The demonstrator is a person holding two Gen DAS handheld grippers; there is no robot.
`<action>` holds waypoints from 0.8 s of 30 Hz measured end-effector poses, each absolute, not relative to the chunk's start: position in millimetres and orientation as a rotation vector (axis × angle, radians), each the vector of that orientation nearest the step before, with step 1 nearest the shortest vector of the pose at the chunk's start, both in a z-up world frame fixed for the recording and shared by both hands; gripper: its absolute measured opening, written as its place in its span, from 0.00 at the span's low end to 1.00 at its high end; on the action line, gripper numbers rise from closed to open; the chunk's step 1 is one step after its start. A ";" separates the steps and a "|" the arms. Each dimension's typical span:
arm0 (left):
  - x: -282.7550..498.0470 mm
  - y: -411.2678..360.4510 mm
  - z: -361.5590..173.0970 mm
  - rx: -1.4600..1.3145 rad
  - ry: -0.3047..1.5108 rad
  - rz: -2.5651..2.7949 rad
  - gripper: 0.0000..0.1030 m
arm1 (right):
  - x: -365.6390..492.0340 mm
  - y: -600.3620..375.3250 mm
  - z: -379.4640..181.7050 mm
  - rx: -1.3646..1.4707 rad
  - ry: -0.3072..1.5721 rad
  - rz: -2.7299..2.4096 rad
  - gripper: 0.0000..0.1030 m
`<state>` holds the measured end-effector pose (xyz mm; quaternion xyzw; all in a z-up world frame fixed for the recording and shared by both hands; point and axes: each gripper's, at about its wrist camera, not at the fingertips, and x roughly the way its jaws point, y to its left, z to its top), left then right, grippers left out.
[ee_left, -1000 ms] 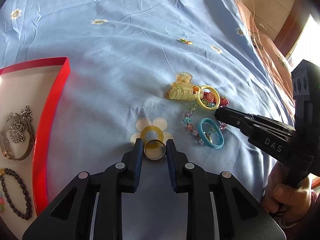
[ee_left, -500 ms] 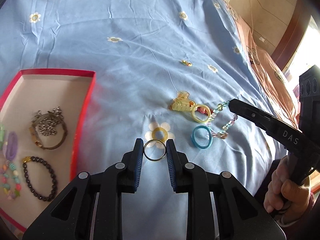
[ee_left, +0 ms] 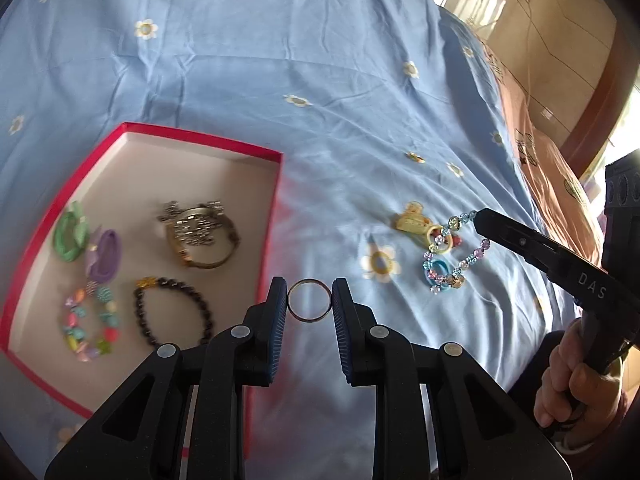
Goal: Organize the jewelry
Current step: 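Carry the ring and crystal bracelet into the red box and release both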
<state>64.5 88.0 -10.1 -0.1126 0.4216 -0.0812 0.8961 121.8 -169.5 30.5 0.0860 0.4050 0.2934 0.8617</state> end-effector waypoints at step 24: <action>21.1 208.1 -16.5 -0.318 0.857 0.060 0.20 | 90.0 -35.5 42.2 0.100 0.875 0.923 0.07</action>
